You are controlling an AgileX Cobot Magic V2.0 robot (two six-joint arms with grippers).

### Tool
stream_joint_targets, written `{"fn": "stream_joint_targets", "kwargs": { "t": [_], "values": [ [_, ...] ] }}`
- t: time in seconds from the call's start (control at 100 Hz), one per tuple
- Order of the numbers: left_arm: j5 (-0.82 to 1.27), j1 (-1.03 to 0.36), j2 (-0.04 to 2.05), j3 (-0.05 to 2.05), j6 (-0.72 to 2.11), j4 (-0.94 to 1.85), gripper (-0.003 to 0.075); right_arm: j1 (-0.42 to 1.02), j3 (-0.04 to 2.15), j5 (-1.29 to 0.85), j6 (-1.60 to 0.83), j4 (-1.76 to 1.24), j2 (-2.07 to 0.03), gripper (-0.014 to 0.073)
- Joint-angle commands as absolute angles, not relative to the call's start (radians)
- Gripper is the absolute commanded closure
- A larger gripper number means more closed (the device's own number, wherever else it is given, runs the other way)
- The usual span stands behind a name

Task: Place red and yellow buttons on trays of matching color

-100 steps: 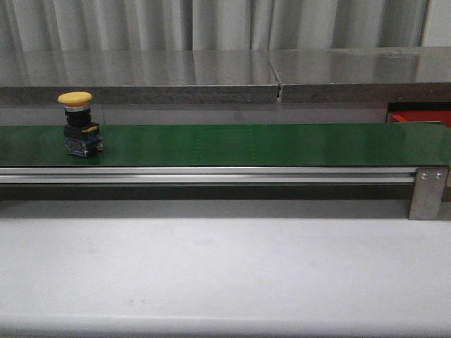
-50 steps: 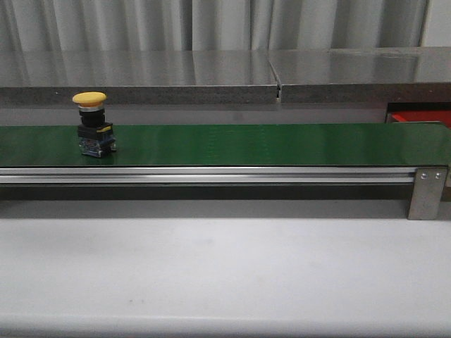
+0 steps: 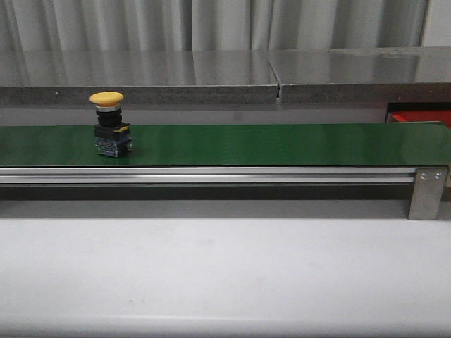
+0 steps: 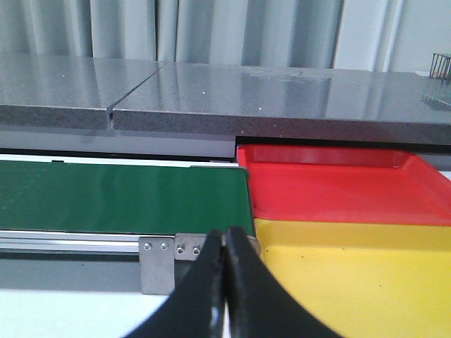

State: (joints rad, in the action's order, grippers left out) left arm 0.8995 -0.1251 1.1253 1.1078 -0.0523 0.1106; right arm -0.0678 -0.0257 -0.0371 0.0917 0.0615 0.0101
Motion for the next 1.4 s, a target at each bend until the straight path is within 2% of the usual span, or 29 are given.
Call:
{"fn": "stream_joint_targets", "kwargs": {
  "t": [0.0, 0.61, 1.39],
  "values": [
    [0.793, -0.131, 1.02, 1.048, -0.105, 0.081, 0.0741, -0.072, -0.004, 0.035, 0.091, 0.071, 0.028, 0.0711],
    [0.745, -0.062, 0.492, 0.67, -0.105, 0.097, 0.0741, -0.072, -0.004, 0.035, 0.091, 0.071, 0.028, 0.0711],
    [0.754, -0.062, 0.454, 0.65, -0.105, 0.097, 0.0741, -0.072, -0.004, 0.035, 0.091, 0.071, 0.028, 0.0711]
  ]
}}
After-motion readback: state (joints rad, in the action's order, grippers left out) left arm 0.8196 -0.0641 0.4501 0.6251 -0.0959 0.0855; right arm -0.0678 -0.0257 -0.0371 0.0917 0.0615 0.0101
